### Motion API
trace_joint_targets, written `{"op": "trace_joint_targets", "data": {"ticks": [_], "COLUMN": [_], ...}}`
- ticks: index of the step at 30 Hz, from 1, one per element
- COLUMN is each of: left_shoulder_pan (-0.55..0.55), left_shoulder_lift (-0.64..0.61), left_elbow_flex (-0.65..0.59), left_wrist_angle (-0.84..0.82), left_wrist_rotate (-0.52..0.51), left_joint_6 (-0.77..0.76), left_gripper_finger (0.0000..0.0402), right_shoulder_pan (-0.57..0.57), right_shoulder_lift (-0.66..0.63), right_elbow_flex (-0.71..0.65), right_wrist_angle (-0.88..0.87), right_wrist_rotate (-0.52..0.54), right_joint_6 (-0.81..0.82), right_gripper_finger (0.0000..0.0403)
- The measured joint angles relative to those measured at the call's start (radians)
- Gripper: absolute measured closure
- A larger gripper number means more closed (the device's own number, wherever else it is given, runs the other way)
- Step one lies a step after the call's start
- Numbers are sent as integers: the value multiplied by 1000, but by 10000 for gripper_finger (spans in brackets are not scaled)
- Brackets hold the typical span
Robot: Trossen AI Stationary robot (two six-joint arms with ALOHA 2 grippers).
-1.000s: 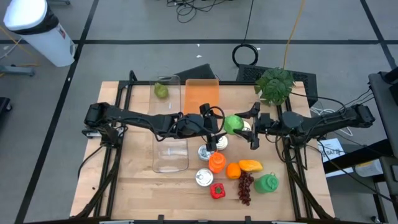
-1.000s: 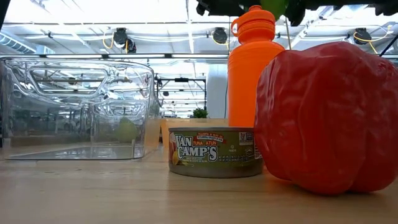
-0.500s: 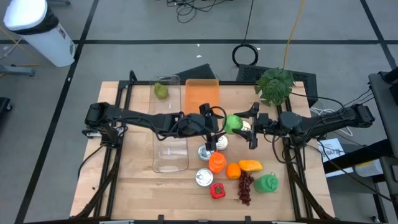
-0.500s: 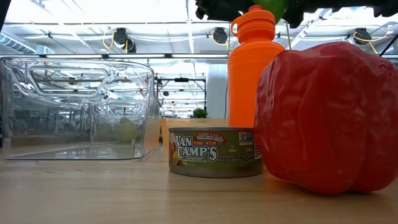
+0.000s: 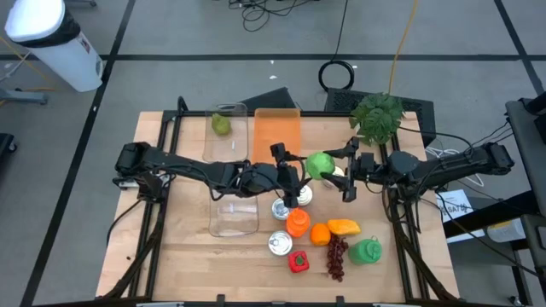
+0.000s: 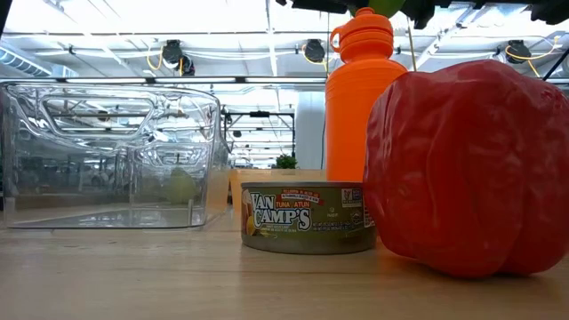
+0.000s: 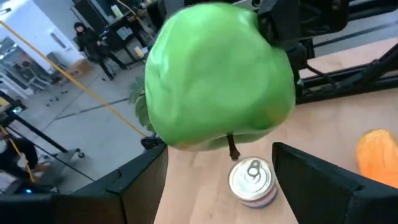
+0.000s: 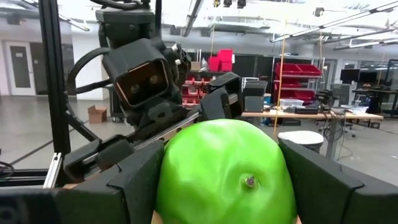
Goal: Pick & Place Food Item
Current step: Put the green apple into the top transparent bin
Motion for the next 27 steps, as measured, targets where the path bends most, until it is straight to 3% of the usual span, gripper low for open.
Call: {"op": "trace_joint_targets", "data": {"ticks": [8, 11, 13, 16, 19, 21, 23, 27], "left_shoulder_pan": [82, 105, 114, 126, 147, 162, 167, 147], "left_shoulder_lift": [-32, -111, -174, -241, -225, -188, -170, -144], "left_elbow_flex": [-74, -155, -240, -401, -533, -564, -569, -538], "left_wrist_angle": [-24, 22, 122, 424, 765, 869, 876, 886], "left_wrist_rotate": [-41, 6, 70, 254, 476, 583, 620, 546], "left_joint_6": [-86, -115, -124, -132, -176, -205, -189, -115], "left_gripper_finger": [108, 108, 108, 108, 108, 108, 108, 108], "right_shoulder_pan": [0, 0, 0, 0, 0, 0, 0, 0], "right_shoulder_lift": [-6, -22, -28, -29, -25, -16, -9, 8], "right_elbow_flex": [0, 1, 1, 1, -22, -60, -102, -154], "right_wrist_angle": [-61, -100, -102, -89, -18, 101, 208, 356], "right_wrist_rotate": [31, 59, 60, 58, 55, 54, 50, 50], "right_joint_6": [3, 3, 3, 3, 3, 3, 8, 11], "right_gripper_finger": [127, 127, 127, 127, 127, 127, 127, 127]}}
